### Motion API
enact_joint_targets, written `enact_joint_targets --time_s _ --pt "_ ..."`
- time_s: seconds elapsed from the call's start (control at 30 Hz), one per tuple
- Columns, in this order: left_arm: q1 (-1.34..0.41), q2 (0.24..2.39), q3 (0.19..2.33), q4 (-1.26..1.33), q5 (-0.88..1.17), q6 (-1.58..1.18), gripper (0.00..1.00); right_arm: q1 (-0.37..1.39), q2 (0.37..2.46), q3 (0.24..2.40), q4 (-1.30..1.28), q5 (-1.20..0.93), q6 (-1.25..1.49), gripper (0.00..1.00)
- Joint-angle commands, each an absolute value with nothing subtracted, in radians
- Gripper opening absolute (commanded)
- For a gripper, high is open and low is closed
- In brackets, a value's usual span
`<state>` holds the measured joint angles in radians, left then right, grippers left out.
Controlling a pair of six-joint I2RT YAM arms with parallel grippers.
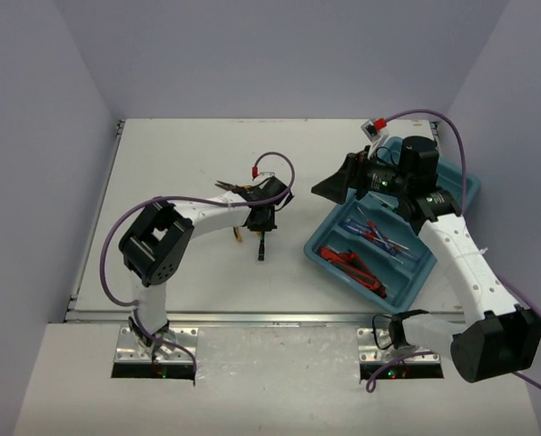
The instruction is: Sort the tools into containers
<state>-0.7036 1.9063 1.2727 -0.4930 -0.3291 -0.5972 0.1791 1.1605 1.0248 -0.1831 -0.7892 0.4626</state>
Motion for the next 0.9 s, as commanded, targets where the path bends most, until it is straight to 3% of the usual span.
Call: enact_joint_targets --time_s 0.0,0.33,0.6,0.87 --pt "-0.706 1.799 1.270 -0.453 -0.367 -0.596 0.00 0.184 1.189 1.044 -0.186 -0.811 0.449 0.99" --pt "-0.706 1.575 1.247 -0.402 -0.333 -0.648 0.00 0.314 1.213 0.886 -0.007 -0.763 0.472 0.97" --pt "-0.706 1.288 1.128 -0.194 -0.226 -0.773 0.00 0.492 1.261 0.818 0.166 -0.554 0.564 0.89" --pt "-0.708 1.244 1.083 -0.089 -0.127 -0.840 0.00 0.530 1.312 0.860 0.291 -0.571 0.651 0.74"
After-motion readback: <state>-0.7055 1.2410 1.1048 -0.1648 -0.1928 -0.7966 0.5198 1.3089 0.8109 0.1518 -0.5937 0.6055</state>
